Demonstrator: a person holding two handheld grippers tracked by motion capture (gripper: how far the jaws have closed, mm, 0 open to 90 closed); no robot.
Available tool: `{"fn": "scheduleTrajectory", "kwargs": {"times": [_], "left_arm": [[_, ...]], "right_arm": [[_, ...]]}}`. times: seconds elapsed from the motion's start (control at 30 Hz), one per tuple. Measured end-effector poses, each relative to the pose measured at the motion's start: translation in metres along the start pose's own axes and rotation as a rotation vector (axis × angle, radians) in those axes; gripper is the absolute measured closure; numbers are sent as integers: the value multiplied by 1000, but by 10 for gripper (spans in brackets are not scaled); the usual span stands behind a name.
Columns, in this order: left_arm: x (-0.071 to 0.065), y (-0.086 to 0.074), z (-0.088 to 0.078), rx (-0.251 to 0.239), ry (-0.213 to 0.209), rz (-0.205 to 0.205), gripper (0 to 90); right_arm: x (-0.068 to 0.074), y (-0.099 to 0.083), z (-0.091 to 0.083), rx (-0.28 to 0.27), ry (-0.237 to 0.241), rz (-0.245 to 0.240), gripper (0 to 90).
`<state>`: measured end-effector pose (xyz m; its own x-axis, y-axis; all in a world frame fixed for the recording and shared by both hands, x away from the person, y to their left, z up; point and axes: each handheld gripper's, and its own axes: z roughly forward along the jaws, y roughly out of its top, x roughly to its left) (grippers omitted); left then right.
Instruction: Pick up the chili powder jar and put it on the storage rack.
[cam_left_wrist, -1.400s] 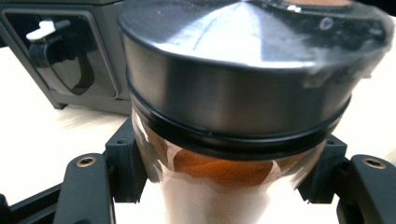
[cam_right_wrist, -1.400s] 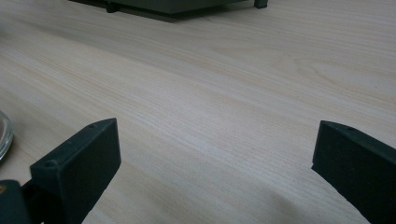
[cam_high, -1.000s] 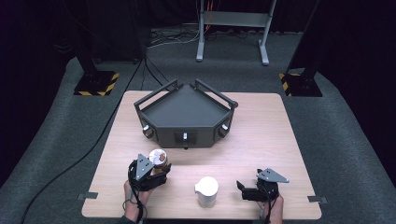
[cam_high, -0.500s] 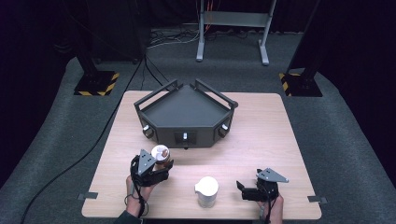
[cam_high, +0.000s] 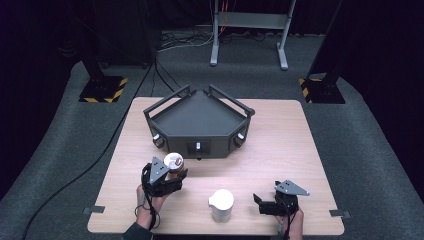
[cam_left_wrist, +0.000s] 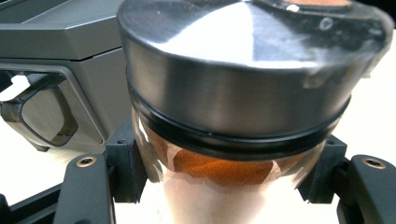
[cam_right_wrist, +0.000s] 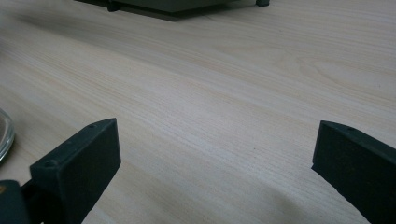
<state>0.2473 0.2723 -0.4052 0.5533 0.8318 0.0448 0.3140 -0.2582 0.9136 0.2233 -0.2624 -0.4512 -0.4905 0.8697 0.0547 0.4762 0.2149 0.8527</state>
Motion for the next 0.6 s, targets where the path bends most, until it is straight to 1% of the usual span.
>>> {"fn": "scheduleTrajectory", "kwargs": {"times": [0.07, 0.23, 0.43, 0.6], "left_arm": [[1, 1, 1, 0, -3, -7, 318], [2, 4, 3, 2, -9, 6, 318], [3, 7, 6, 9, -16, 13, 318], [4, 10, 8, 9, -21, 8, 318]], "right_arm": [[0, 0, 0, -1, 0, 2, 0], [0, 0, 0, -1, 1, 0, 0], [1, -1, -1, -6, -4, -1, 0], [1, -1, 0, -5, -4, -3, 0]]}}
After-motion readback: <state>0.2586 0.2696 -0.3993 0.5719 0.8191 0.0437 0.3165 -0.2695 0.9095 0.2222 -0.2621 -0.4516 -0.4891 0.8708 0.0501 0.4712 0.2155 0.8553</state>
